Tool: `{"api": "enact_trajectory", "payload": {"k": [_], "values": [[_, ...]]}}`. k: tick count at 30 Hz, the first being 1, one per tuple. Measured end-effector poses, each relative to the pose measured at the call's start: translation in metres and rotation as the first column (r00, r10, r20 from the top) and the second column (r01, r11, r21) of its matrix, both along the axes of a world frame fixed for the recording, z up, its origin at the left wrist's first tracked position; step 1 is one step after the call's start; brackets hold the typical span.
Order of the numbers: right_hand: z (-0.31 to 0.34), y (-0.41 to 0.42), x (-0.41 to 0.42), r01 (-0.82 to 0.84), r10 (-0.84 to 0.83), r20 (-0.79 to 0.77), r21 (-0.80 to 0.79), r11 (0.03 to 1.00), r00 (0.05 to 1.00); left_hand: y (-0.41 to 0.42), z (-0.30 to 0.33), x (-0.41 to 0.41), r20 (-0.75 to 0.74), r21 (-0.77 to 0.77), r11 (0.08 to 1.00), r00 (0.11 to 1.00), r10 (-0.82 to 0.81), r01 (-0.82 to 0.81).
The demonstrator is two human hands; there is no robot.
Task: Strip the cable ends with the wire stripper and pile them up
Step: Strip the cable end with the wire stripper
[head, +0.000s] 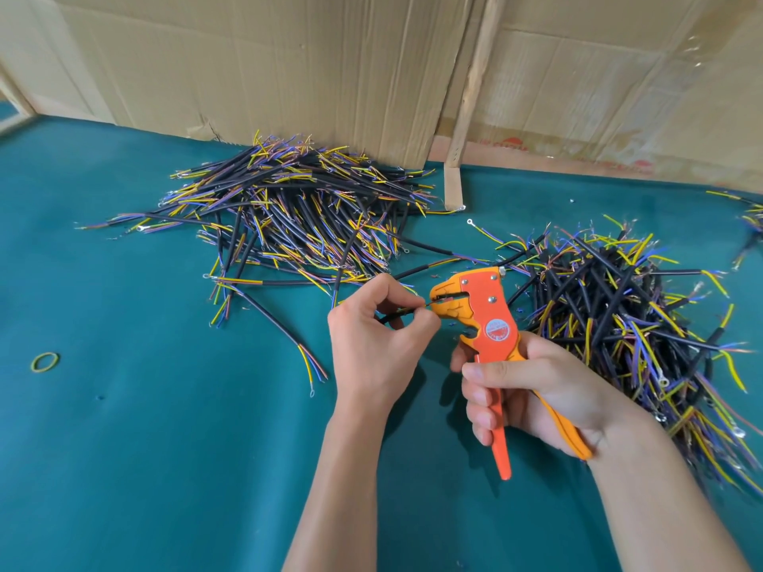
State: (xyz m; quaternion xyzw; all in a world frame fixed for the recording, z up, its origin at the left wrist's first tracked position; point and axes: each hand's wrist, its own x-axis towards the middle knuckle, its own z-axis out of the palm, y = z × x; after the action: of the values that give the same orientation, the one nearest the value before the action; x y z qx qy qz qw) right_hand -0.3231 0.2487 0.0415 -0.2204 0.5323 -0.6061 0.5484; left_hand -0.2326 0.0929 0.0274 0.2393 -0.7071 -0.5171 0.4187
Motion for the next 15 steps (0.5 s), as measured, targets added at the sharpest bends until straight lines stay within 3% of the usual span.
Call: {"api": "enact_trajectory", "payload": {"k": [15], "values": [[0.0028,-0.0050,0.0058,0.040,-0.040,0.042,0.008,0.999,0.998,-0.0009,-0.0018,0.0002,-0.013,0.002,1.000,1.000,-0.009,0.009]]}}
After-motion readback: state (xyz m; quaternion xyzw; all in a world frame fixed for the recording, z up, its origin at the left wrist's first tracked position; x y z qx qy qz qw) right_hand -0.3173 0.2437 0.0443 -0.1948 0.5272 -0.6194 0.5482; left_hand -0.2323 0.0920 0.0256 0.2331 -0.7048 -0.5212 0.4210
